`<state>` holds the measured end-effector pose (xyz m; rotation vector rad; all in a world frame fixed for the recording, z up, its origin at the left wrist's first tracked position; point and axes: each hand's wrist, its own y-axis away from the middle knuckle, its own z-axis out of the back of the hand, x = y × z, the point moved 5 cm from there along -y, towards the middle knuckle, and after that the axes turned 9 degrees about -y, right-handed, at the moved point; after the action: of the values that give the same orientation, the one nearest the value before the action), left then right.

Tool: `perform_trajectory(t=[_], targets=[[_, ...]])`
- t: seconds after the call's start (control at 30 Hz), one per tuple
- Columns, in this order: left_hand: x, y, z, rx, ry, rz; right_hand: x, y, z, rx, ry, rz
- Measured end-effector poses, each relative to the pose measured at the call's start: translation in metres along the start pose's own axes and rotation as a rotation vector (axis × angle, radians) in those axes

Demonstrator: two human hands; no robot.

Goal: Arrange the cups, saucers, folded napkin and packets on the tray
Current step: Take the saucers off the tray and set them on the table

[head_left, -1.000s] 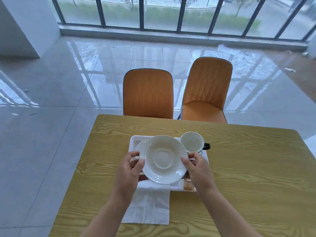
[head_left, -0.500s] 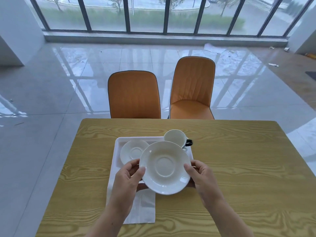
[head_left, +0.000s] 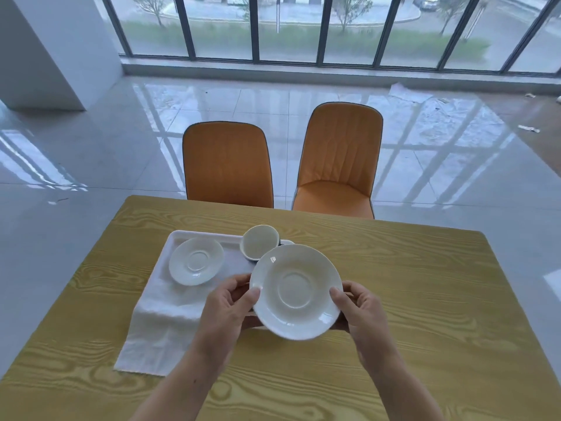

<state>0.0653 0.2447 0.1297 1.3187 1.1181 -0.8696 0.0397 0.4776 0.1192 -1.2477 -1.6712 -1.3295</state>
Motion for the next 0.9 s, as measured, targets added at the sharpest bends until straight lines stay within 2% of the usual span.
perform_trajectory(t=[0.53, 0.8, 0.9], targets=[[0.034, -0.025, -0.066, 0.092, -0.059, 0.060, -0.003, -0.013, 0.078, -0.040, -0.030, -0.077], [0.055, -0.063, -0.071, 0.049, -0.311, 0.047, -0.019, -0.049, 0.089, -0.080, 0.131, -0.068], [0.065, -0.082, -0.076, 0.051, -0.328, 0.100, -0.027, -0.066, 0.098, -0.102, 0.204, -0.095]])
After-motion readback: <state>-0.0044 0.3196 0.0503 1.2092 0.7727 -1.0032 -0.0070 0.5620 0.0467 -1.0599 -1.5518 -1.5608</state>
